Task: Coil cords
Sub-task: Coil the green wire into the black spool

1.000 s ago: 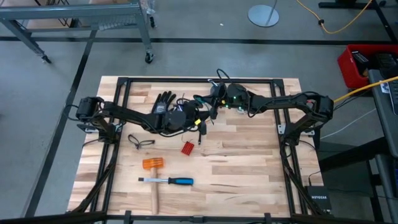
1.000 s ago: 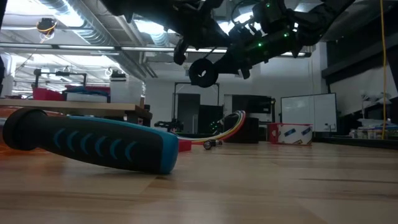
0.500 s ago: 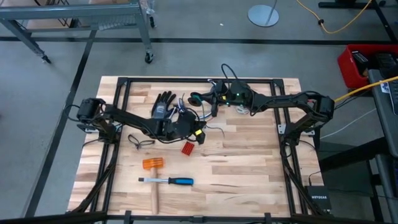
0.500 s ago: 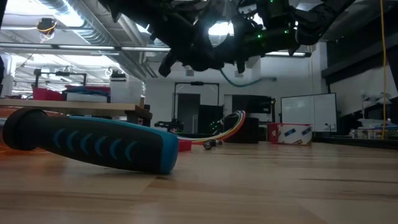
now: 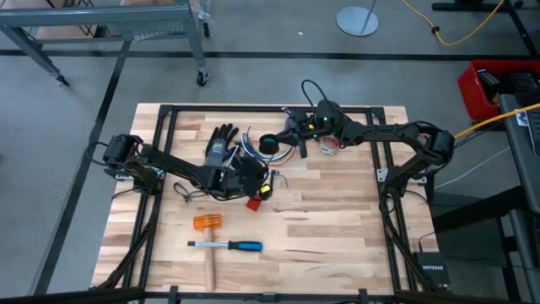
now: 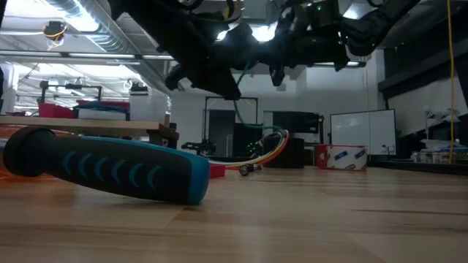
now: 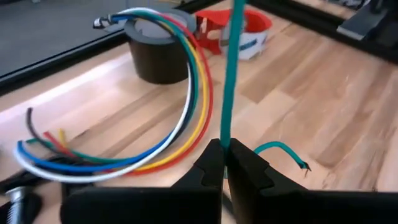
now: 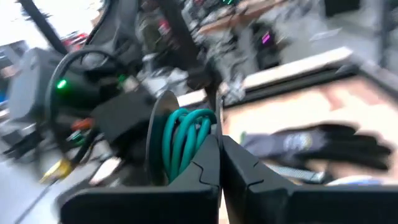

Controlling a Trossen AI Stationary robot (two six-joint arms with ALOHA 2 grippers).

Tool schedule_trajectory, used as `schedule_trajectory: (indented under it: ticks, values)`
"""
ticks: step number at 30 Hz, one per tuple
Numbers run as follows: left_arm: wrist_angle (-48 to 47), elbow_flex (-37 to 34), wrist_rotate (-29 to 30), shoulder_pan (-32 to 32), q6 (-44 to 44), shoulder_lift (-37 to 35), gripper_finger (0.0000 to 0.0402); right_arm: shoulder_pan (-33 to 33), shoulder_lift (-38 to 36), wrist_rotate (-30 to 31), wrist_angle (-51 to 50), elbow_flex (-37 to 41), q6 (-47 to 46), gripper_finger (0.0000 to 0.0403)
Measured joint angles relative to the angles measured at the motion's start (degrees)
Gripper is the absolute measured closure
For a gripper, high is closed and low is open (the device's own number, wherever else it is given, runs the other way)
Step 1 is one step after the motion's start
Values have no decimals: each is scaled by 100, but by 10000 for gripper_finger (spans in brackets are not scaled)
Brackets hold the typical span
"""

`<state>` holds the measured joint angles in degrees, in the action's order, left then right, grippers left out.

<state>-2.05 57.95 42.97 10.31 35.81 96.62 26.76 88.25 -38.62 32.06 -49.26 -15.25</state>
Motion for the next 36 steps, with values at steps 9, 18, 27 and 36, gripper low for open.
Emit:
schedule_trajectory:
  ticks: [9,18,27,36]
  values:
    - [-530,2,122,35,304,0,401,456,2,-1869,-1317,-4,490,402]
    - [-468,3,110,-153,522,-9,401,442,2,-1541,-3027,-15,1870,402]
    - [-481,-7,-1228,-611,1728,-311,401,359,-2,-538,-3516,-11,2506,402]
    - [-499,-9,-3112,-1277,2535,-321,401,-507,-2,1733,-3510,-2,3474,402]
